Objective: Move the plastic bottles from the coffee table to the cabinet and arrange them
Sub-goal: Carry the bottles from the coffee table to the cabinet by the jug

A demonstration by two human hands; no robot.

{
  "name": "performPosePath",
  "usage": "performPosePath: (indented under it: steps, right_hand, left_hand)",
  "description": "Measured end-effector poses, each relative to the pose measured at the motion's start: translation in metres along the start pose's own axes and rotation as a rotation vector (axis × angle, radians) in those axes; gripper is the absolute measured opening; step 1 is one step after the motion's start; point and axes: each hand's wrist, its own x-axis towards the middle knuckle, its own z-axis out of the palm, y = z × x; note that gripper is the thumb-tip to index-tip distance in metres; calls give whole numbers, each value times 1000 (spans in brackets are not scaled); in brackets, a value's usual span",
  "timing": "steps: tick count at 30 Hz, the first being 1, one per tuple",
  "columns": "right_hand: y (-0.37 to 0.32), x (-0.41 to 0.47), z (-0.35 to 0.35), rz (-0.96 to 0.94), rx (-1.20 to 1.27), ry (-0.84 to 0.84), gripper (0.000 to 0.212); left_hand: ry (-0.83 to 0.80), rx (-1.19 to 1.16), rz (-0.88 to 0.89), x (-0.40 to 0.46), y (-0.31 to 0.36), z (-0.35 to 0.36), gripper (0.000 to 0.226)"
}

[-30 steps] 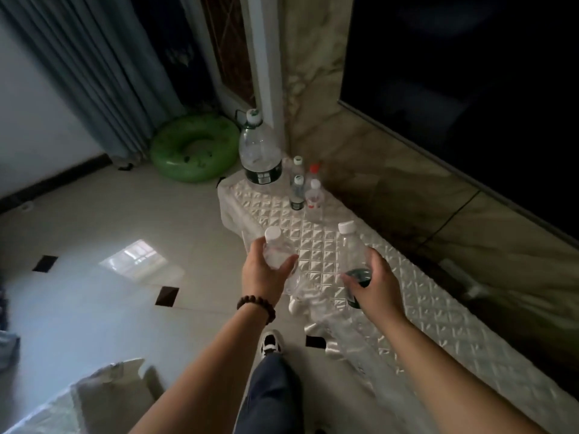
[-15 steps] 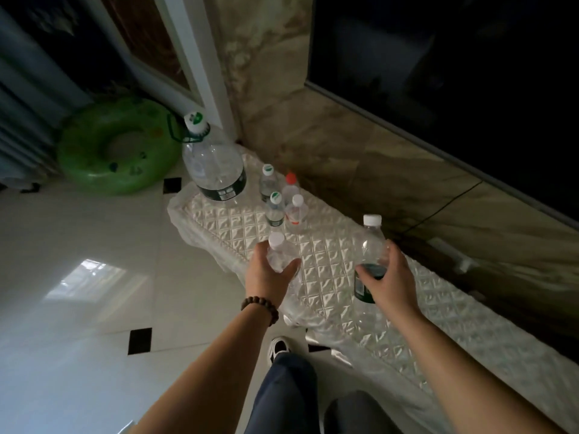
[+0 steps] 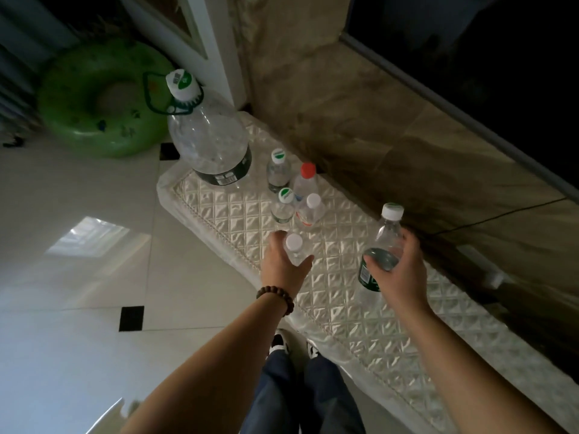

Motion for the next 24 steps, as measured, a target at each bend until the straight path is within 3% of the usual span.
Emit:
performPosePath:
  steps: [16, 24]
  right_hand:
    - [30, 69, 107, -92, -8, -118, 89]
    - [43, 61, 124, -182, -109, -140, 75]
  left_hand:
    - [157, 0, -58, 46, -40, 44, 68]
    - [171, 14, -34, 49, -47, 41, 68]
